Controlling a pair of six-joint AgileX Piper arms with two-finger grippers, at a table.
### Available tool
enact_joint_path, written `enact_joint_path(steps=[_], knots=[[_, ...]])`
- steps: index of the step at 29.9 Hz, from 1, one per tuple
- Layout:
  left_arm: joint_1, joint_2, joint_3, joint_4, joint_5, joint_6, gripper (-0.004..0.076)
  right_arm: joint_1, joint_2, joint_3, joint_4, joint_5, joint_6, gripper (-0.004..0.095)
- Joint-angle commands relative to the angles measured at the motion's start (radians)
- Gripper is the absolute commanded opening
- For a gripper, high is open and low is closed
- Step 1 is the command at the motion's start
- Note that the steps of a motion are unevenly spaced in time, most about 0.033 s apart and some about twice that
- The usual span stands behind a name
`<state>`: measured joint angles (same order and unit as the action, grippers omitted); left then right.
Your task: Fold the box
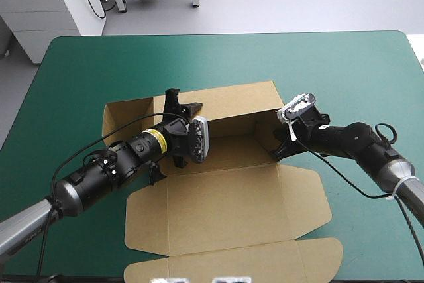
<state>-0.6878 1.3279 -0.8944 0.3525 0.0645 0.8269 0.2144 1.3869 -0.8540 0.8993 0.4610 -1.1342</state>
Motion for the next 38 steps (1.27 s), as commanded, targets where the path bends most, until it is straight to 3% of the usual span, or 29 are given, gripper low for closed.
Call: enact_joint_path(steps=[1, 9, 19, 21, 23, 28, 31, 38], knots=[[-0.03, -0.069, -0.021, -0.019, -0.058, -0.014, 0.0498, 0.005, -0.024, -0.026, 0.033, 0.037, -0.002, -0.0016], [-0.082, -0.168, -0.021, -0.019, -0.017, -0.014, 0.0499, 0.005, -0.024, -0.026, 0.031, 0.012, 0.029, -0.0016], [-0.274, -0.295, -0.021, -0.008, 0.125, -0.028, 0.0496, 0.005, -0.024, -0.026, 0.033, 0.001, 0.046, -0.0016], [-0.303, -0.318, -0.021, -0.008, 0.132, -0.068, 0.0463, 0.005, -0.024, -0.026, 0.033, 0.001, 0.046, -0.0016], [-0.316, -0.332, -0.028, -0.008, 0.137, -0.081, 0.0372, 0.005, -0.024, -0.026, 0.033, 0.001, 0.046, -0.0016], [-0.321, -0.335, -0.093, -0.016, 0.18, -0.142, -0.0008, 0.005, -0.024, -0.026, 0.033, 0.001, 0.046, -0.0016], [-0.321, -0.312, -0.18, -0.016, 0.271, -0.183, 0.0015, 0.005, -0.024, -0.026, 0.033, 0.001, 0.046, -0.0016], [-0.321, -0.172, -0.483, -0.012, 0.64, -0.285, 0.0015, 0.005, -0.024, -0.026, 0.033, -0.001, 0.046, -0.0016]])
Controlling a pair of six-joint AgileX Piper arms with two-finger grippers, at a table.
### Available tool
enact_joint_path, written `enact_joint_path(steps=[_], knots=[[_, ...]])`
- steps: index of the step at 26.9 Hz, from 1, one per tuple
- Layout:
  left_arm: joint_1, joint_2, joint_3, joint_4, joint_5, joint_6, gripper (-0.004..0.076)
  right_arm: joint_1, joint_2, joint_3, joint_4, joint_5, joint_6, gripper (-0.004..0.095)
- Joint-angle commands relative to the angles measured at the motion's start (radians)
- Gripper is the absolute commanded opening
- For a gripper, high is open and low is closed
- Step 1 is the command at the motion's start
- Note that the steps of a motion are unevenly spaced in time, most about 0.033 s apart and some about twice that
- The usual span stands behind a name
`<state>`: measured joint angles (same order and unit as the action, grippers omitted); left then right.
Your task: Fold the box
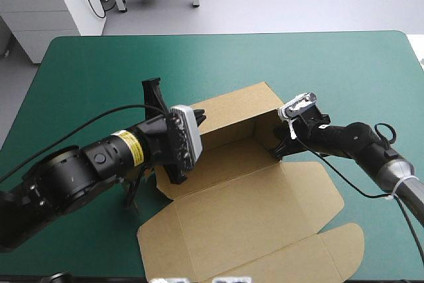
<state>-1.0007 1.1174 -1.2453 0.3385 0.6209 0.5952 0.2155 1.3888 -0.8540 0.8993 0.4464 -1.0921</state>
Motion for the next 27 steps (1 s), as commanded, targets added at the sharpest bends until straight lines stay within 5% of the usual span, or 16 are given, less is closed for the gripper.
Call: enact_joint_path(steps=[1, 8, 23, 27], knots=[[-0.008, 0.062, -0.174, 0.002, 0.128, -0.063, 0.0015, 0.004, -0.026, -0.026, 0.033, 0.009, 0.004, -0.0016], [0.076, 0.14, -0.33, -0.032, 0.214, -0.141, 0.0015, 0.004, -0.026, -0.026, 0.033, 0.007, 0.004, -0.0016], [0.82, 0.076, -0.335, -0.489, 0.414, -0.175, 0.0012, 0.004, -0.028, -0.026, 0.029, 0.009, 0.004, -0.0018], [0.878, 0.009, -0.333, -0.488, 0.48, -0.179, 0.0003, 0.004, -0.029, -0.026, 0.029, 0.009, 0.004, -0.0018]])
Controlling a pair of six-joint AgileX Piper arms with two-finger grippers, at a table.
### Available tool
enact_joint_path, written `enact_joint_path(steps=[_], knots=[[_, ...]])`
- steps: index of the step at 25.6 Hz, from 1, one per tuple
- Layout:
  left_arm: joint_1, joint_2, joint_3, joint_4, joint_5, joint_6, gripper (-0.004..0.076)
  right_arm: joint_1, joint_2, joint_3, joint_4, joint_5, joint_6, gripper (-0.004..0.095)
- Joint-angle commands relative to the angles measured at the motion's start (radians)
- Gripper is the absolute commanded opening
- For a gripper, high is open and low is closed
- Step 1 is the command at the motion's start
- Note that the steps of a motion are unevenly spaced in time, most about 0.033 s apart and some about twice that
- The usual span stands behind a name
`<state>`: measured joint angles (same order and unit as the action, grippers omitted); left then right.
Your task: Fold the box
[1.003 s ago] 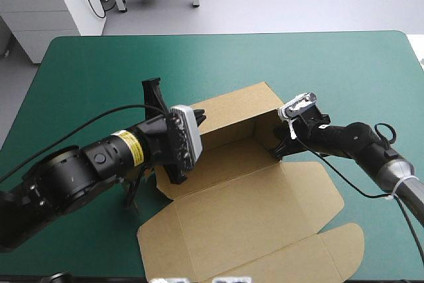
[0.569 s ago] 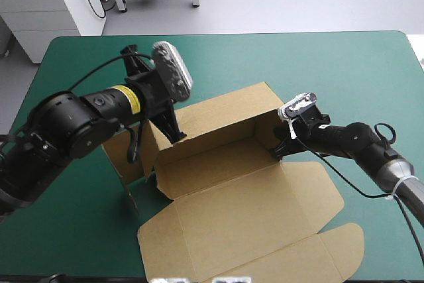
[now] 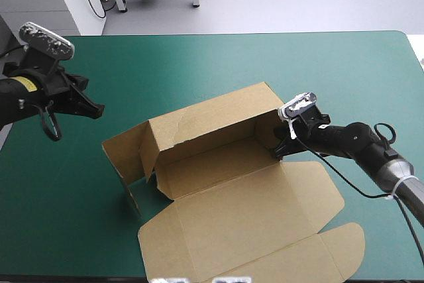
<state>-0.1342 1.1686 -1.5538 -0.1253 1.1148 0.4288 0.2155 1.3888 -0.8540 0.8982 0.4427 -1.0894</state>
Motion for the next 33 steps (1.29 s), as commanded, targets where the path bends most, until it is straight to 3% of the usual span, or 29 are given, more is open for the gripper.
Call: enact_joint_path(steps=[1, 4, 8, 13, 18, 25, 29, 33], knots=[[0.011, -0.05, -0.025, -0.027, -0.002, -0.015, 0.0003, 0.004, -0.029, -0.026, 0.03, 0.013, 0.002, -0.0018], [0.011, -0.067, -0.006, -0.023, 0.026, -0.063, -0.0009, 0.004, -0.029, -0.026, 0.03, 0.02, 0.016, -0.0018], [0.011, -0.1, 0.126, -0.018, -0.1, -0.106, -0.0009, 0.004, -0.029, -0.028, 0.03, 0.018, 0.026, -0.0018], [0.011, -0.101, 0.167, -0.008, -0.097, -0.109, -0.0009, 0.002, -0.038, -0.04, 0.02, 0.025, 0.079, -0.0018], [0.011, -0.101, 0.167, -0.004, -0.102, -0.109, -0.0009, 0.002, -0.076, -0.105, -0.145, 0.11, 0.262, -0.0018], [0.011, -0.101, 0.167, -0.004, -0.149, -0.105, -0.0009, 0.002, -0.111, -0.272, -0.441, 0.364, 0.654, -0.0018], [0.011, -0.101, 0.167, 0.003, -0.154, -0.105, -0.0009, 0.002, -0.108, -0.322, -0.521, 0.482, 0.784, -0.0018], [0.011, -0.101, 0.167, 0.031, -0.154, -0.105, -0.0009, 0.002, -0.102, -0.327, -0.609, 0.507, 0.874, -0.0018]])
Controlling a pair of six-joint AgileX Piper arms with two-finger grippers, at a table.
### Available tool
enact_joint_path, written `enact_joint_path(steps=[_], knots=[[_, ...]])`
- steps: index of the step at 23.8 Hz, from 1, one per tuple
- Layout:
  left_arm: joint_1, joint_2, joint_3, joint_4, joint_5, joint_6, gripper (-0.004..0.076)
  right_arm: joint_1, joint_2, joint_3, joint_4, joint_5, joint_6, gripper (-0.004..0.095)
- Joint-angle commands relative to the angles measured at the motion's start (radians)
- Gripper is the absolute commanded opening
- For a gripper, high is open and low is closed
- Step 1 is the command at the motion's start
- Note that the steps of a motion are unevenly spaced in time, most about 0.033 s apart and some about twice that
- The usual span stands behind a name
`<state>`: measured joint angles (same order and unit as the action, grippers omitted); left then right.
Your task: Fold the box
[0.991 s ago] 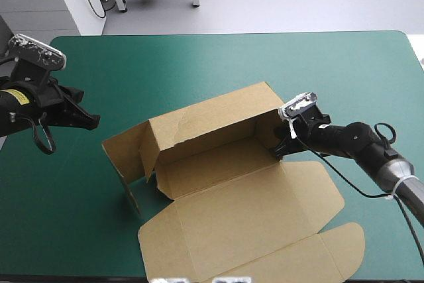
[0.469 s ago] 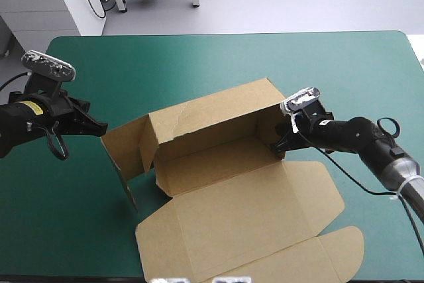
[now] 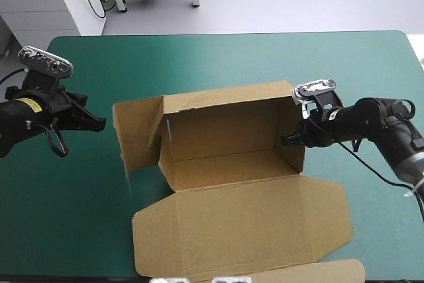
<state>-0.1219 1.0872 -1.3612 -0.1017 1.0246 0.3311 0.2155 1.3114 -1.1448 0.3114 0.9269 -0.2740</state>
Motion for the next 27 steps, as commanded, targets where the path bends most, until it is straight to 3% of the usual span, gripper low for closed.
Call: enact_joint_path(steps=[1, 4, 9, 16, 27], knots=[[-0.001, -0.019, -0.026, 0.008, -0.064, -0.007, -0.0009, 0.002, -0.014, -0.036, -0.054, 0.04, 0.082, -0.0018], [-0.001, -0.019, -0.026, 0.004, -0.065, -0.007, -0.0009, 0.002, 0.045, -0.036, -0.075, 0.069, 0.104, -0.0018], [-0.001, -0.019, -0.026, 0.004, -0.07, -0.007, -0.0009, 0.002, 0.183, -0.081, -0.082, -0.036, 0.106, -0.0018], [-0.001, -0.019, -0.026, 0.004, -0.091, -0.007, -0.0009, 0.002, 0.381, -0.276, -0.08, 0.015, 0.116, -0.0018], [-0.001, -0.019, -0.026, 0.004, -0.091, -0.011, -0.0009, 0.002, 0.457, -0.367, -0.086, 0.068, 0.107, -0.0018]])
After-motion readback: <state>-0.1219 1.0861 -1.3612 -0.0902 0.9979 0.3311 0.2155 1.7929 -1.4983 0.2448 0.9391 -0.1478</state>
